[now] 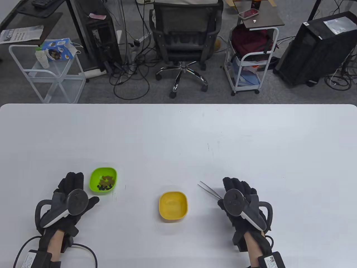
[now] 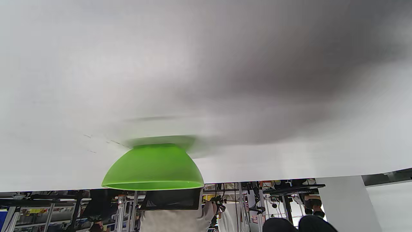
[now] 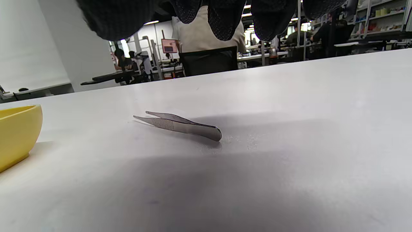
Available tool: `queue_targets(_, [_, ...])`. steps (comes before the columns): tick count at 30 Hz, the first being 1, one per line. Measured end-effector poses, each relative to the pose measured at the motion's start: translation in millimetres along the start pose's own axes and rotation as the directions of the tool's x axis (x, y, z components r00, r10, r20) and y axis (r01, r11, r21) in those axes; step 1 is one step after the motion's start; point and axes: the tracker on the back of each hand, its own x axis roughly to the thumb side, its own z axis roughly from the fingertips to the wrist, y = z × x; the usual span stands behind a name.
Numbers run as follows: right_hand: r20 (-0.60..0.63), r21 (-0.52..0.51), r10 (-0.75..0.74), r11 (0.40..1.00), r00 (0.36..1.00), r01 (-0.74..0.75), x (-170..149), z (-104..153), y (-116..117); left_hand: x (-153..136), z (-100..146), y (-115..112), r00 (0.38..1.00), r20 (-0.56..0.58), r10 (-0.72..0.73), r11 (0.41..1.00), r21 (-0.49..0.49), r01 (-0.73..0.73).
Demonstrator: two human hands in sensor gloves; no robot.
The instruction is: Pick coffee beans with tweezers into small dish
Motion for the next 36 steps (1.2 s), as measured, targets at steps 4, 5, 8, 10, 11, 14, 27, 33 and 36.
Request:
queue_targets(4, [-0.001,0.004,0.001,1.0,1.0,-0.001,0.2,-0.2,-0.2,0.3,-0.2,-0.1,1.0,0.001,-0.002,1.0,0.001,0.002])
queue_targets(5, [-0.001,0.005,0.0,1.0,1.0,0.0,0.3,-0.2,-0.2,0.4,-0.1,-0.1,1.0,0.001,-0.003,1.0,0.002,0.003])
queue_targets(8, [-0.001,0.007,-0.001,1.0,1.0,0.001,0.4,-0.3,-0.1,0.9,0.4,-0.4,1.0,0.007,0.002,1.0,0.007,-0.002])
queue_targets(10, [-0.007,0.007,0.001,1.0,1.0,-0.001,0.2,-0.1,-0.7,1.1,-0.2,-0.2,1.0,0.01,0.0,1.0,0.007,0.0])
queue_targets(11, [-0.009,0.005,0.001,1.0,1.0,-0.001,0.1,-0.1,-0.9,1.3,-0.3,-0.1,1.0,0.011,-0.005,1.0,0.008,0.004])
queue_targets(14, [-0.014,0.004,0.012,1.0,1.0,-0.012,0.2,-0.1,0.7,1.5,0.7,0.0,1.0,0.014,-0.005,1.0,0.012,0.005])
queue_targets(27, [-0.015,0.032,-0.011,0.999,1.0,0.012,0.1,-3.5,4.1,6.4,-4.7,-3.6,1.0,0.015,-0.023,1.0,-0.018,0.023])
queue_targets(33, [-0.003,0.067,0.035,0.997,0.999,-0.035,8.9,-10.3,9.5,9.1,-2.3,-2.2,0.999,0.02,-0.03,1.0,-0.003,0.03])
queue_targets(36, [-0.006,0.09,0.063,0.994,0.998,-0.062,16.0,-15.3,10.2,10.0,-0.9,0.4,0.999,0.026,-0.031,0.999,0.01,0.031])
